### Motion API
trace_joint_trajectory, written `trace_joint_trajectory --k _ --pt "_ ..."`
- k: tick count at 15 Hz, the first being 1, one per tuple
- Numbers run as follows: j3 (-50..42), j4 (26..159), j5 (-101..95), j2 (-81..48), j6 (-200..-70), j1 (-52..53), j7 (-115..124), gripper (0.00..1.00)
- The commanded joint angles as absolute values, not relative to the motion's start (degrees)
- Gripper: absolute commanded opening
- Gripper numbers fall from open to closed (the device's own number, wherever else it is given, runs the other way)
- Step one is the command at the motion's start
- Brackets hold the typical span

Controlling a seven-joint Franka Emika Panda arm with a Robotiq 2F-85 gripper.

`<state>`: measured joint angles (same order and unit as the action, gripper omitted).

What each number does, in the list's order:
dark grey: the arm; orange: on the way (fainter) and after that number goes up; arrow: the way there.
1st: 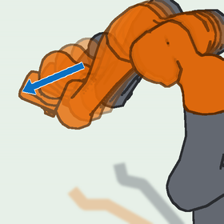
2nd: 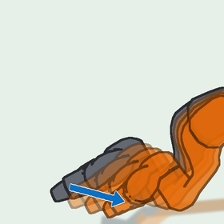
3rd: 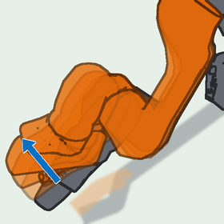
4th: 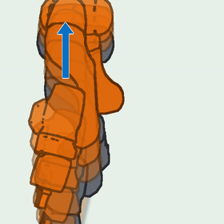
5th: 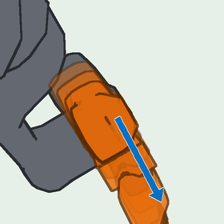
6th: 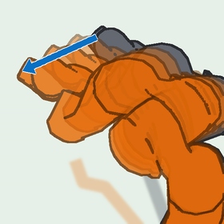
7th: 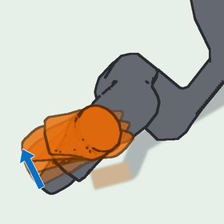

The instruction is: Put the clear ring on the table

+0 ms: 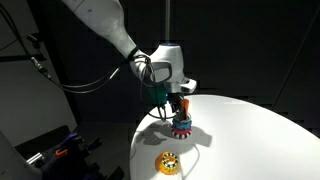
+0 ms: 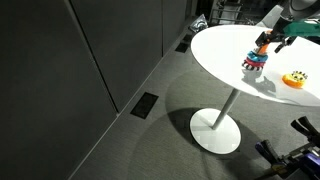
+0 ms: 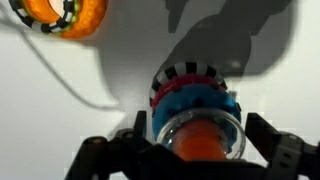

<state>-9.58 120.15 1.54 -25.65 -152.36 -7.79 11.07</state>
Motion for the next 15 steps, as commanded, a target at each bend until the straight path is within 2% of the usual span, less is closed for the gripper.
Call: trace_joint_trajectory --k 1,6,7,8,10,13,15 --pt "-10.7 118.2 1.0 -27.5 -153.1 -6.5 12.6 1.0" --pt "-11.2 117.9 0.7 -28.5 -154.2 -5.6 12.8 0.99" --pt "-11.3 117.8 0.7 -28.5 -154.3 -5.5 12.9 0.74" --pt "-11.4 117.8 0.7 -28.5 -154.3 -5.4 12.9 0.74" --pt "-11.8 118.1 0.5 -28.1 -154.4 -5.1 13.2 0.61" --pt "-12.3 118.6 0.2 -27.3 -154.1 -4.6 13.4 0.53" --pt "-12.5 118.9 0.1 -26.7 -153.8 -4.3 13.4 0.33"
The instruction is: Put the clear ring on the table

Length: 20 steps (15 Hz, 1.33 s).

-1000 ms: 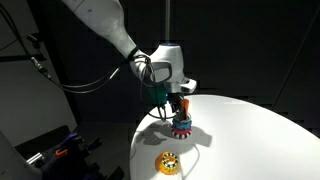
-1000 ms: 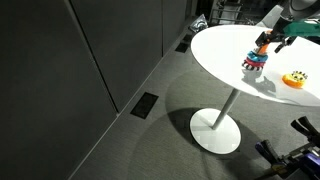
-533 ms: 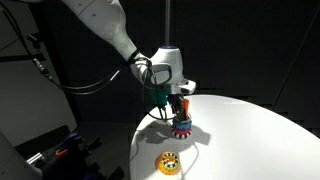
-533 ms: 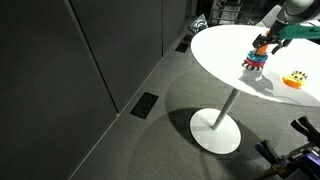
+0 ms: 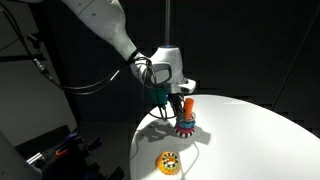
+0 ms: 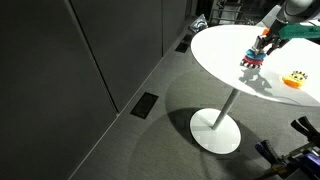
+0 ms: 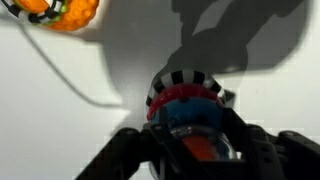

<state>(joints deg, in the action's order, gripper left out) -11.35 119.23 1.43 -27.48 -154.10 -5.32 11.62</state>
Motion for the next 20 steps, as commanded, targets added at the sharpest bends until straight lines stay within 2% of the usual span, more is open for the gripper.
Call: trace_joint_trajectory --k 1,3,4,5,6,7,15,20 --pt "-12.6 119.0 0.0 -26.5 -153.8 -4.1 13.5 0.23" --pt "-12.8 119.2 -0.1 -26.1 -153.7 -4.0 13.6 0.07" --pt "-12.9 119.2 -0.2 -25.9 -153.7 -3.9 13.7 0.08" --pt "-12.9 119.3 -0.2 -25.7 -153.6 -3.9 13.7 0.41" --pt "-13.1 119.4 -0.2 -25.6 -153.6 -3.9 13.7 0.37" --pt "-13.4 119.6 -0.5 -25.5 -154.0 -3.7 13.9 0.38" --pt "-17.4 122.3 -4.8 -25.5 -163.4 -0.4 17.1 1.0" --pt "-19.4 123.7 -4.3 -26.5 -168.6 1.7 17.5 1.0"
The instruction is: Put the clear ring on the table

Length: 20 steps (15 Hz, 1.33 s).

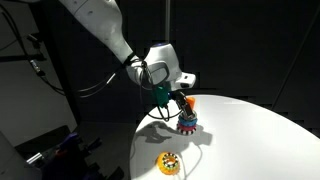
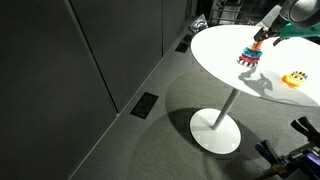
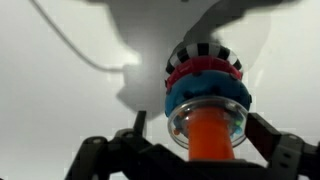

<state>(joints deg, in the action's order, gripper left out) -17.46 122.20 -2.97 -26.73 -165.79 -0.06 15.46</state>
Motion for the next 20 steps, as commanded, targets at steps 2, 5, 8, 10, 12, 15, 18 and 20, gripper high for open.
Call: trace_joint_trajectory --k 2,5,8,10,12,15,18,20 --pt "-20.4 124.3 -4.1 -27.1 -170.7 2.9 17.9 1.0" --pt "-21.4 124.9 -3.3 -28.0 -173.3 4.3 18.1 1.0" --pt "-21.5 125.0 -2.2 -29.0 -175.2 4.8 17.7 1.0" --pt "-21.4 124.6 -1.6 -29.9 -176.1 5.0 17.5 1.0" --pt "-21.5 124.0 -0.8 -30.7 -176.6 5.4 17.5 1.0" --pt "-21.6 122.6 0.5 -31.9 -176.6 6.0 17.5 1.0" --pt "-21.9 121.2 1.5 -32.9 -176.5 6.5 17.7 1.0" --pt "-22.1 120.2 1.9 -33.6 -176.4 6.8 17.8 1.0"
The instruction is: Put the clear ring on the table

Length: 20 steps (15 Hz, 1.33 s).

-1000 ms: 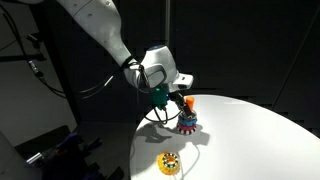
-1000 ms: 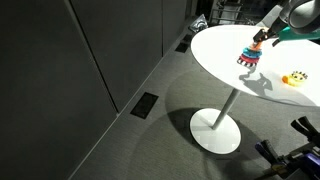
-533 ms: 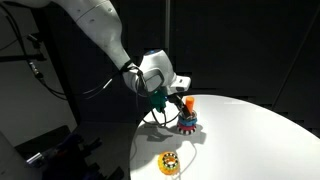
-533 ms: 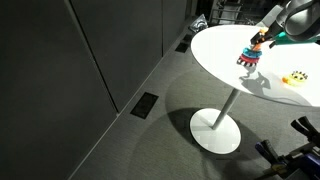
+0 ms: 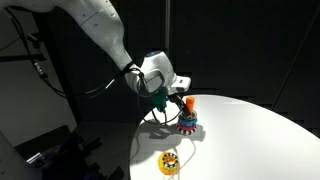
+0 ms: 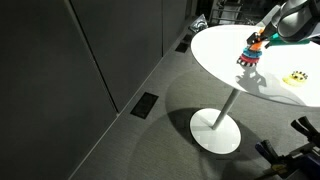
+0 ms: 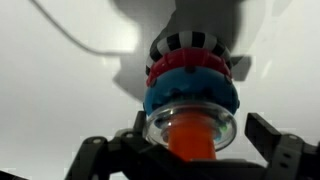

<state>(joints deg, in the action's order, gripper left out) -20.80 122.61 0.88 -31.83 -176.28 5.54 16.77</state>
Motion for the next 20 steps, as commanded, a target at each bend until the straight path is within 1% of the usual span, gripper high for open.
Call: trace_joint_trajectory --k 1,8,10,11,20 --pt "-22.3 119.6 2.0 -34.0 -176.3 7.0 17.9 1.0" --pt "-22.9 116.6 3.0 -36.5 -175.8 7.2 18.6 1.0" --pt "-22.9 116.1 3.3 -37.0 -175.5 7.0 19.0 0.74" --pt "-22.9 115.8 3.6 -37.2 -175.3 6.9 19.1 0.7" --pt "-24.0 116.8 4.9 -34.5 -174.6 7.8 20.2 0.7"
